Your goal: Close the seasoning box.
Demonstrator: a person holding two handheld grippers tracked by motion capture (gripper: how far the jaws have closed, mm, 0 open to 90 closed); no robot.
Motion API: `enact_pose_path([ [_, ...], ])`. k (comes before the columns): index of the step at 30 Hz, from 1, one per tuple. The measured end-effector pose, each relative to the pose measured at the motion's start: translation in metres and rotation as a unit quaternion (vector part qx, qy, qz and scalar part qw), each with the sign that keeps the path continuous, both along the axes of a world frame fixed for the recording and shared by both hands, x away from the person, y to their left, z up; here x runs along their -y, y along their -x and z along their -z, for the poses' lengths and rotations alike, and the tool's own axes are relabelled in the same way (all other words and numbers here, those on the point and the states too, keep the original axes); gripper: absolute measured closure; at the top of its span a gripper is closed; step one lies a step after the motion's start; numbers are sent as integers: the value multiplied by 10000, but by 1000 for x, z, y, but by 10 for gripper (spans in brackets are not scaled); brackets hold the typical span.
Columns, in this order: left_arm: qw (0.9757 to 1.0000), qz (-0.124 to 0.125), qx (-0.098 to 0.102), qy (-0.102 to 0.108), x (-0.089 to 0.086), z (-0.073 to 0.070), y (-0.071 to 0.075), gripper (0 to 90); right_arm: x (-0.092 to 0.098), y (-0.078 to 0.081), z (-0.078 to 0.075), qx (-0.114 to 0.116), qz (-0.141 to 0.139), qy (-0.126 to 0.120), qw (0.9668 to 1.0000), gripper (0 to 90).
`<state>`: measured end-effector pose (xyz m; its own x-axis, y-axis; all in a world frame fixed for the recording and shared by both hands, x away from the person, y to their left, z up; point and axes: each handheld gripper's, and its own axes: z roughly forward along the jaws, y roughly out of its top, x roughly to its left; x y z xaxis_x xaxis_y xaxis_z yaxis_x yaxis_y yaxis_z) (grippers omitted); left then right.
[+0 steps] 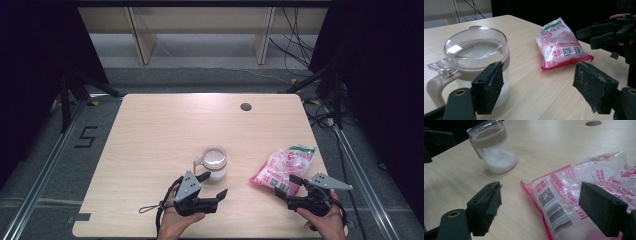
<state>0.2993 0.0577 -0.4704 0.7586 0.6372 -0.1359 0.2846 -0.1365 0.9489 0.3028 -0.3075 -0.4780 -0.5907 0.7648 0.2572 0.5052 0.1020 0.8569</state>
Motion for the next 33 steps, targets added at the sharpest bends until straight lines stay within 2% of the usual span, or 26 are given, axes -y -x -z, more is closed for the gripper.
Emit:
enact_pose_path([
  [2, 9998, 78, 71, -138, 0, 0, 1, 233, 1, -2, 1, 141, -54, 93, 9998, 190],
  [3, 10000, 17, -21, -63, 2, 1, 3, 233, 1, -1, 0, 107, -45, 68, 9999, 190],
  [5, 9999, 61, -19, -104, 2, 2, 4, 231, 1, -2, 1, 140, -56, 79, 9999, 189],
  [6, 9999, 68, -32, -68, 3, 3, 4, 231, 0, 0, 0, 4, -5, 6, 10000, 189],
  [7, 10000, 69, -48, -9, 4, 4, 5, 230, 1, -2, 1, 136, -50, 84, 9999, 189],
  [8, 9999, 72, -48, -57, 4, 5, 6, 229, -1, -1, 1, 30, -16, -54, 10000, 188],
  [12, 9999, 107, -67, -81, 5, 8, 8, 226, -1, 1, -1, -44, -11, -9, 10000, 188],
  [13, 9999, 55, -131, -70, 7, 8, 9, 226, 0, -2, 1, 154, -104, 22, 9998, 189],
  [14, 9998, 120, -119, -49, 7, 10, 8, 226, 0, -2, 1, 138, -96, 38, 9999, 189],
  [15, 9998, 91, -133, -101, 8, 11, 9, 226, 0, -2, 1, 148, -73, 58, 9998, 189],
  [16, 9998, 125, -134, -19, 10, 14, 9, 226, -1, -2, 2, 140, -125, 16, 9998, 189],
  [18, 9998, 88, -192, -68, 11, 16, 10, 226, 0, -1, 1, 133, -88, 71, 9998, 189],
  [20, 9997, 95, -235, -58, 12, 20, 12, 226, -2, 1, 1, 2, -52, 16, 10000, 188],
  [21, 9996, 128, -243, -43, 13, 22, 12, 226, -1, 0, 2, 159, -145, 69, 9997, 188],
  [22, 9996, 106, -271, -58, 13, 24, 14, 226, -1, 1, 1, 135, -153, 144, 9997, 187],
  [23, 9996, 102, -276, -56, 13, 26, 14, 226, -2, 2, 2, 108, -188, 78, 9997, 187],
  [24, 9995, 108, -286, -36, 14, 30, 15, 226, -3, 5, 2, -38, -100, 62, 9999, 186],
  [25, 9993, 87, -348, -96, 13, 32, 17, 226, -2, 4, 3, 80, -186, 141, 9997, 185],
  [26, 9992, 93, -382, -73, 13, 35, 18, 226, -4, 7, 3, -5, -198, 64, 9998, 185],
  [27, 9991, 9, -425, -62, 13, 36, 20, 226, -3, 6, 4, 71, -252, 162, 9995, 185],
  [28, 9992, 37, -388, -92, 12, 38, 20, 226, -4, 9, 4, -5, -219, 158, 9996, 184],
  [29, 9992, 25, -398, -100, 12, 37, 21, 227, -4, 9, 4, 66, -249, 245, 9994, 183],
  [30, 9992, 23, -379, -110, 11, 36, 22, 227, -6, 13, 3, -58, -240, 179, 9995, 182],
  [31, 9994, 38, -338, -24, 11, 36, 22, 227, -4, 12, 4, 43, -322, 328, 9989, 181],
  [32, 9993, 17, -352, -91, 9, 35, 23, 227, -6, 14, 4, -32, -311, 194, 9993, 182],
  [33, 9993, 7, -358, -109, 9, 36, 24, 226, -6, 13, 6, 72, -404, 186, 9990, 181],
])
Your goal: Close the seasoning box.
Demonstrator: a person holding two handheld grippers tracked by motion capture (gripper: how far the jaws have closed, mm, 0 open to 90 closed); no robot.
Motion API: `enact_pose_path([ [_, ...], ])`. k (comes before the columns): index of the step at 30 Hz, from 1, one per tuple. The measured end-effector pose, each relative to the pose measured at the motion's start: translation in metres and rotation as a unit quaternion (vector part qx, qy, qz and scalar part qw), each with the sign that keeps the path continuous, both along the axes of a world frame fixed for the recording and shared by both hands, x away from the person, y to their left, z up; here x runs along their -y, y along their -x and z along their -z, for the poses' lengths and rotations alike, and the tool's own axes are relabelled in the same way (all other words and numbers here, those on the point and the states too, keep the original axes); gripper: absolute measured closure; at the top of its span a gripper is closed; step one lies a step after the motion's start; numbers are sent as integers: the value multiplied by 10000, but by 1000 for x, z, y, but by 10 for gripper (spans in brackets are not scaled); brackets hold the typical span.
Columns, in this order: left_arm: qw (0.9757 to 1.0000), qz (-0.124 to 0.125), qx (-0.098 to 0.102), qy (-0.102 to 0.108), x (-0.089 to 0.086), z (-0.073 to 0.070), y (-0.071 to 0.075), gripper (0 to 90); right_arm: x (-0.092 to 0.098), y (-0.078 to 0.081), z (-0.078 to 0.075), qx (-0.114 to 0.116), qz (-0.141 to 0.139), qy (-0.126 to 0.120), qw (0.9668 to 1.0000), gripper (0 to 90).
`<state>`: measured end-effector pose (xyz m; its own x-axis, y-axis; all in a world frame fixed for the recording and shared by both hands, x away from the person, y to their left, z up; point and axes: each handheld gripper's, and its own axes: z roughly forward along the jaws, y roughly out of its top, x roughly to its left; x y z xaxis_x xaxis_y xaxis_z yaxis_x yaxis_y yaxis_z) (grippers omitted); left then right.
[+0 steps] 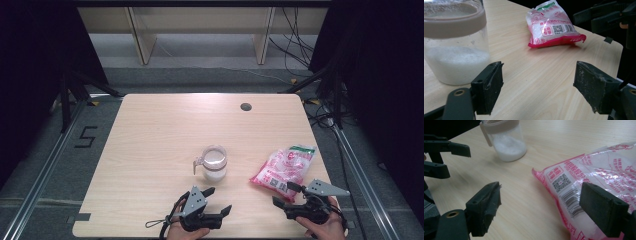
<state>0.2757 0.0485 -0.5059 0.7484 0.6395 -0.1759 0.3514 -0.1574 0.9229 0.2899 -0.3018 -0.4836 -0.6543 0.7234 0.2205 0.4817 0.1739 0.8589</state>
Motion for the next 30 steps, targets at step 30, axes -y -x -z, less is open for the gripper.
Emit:
enact_pose_path([
  [30, 10000, 1, -62, -14, -1, 5, 1, 219, -6, 17, 8, -116, -333, 450, 9984, 180],
])
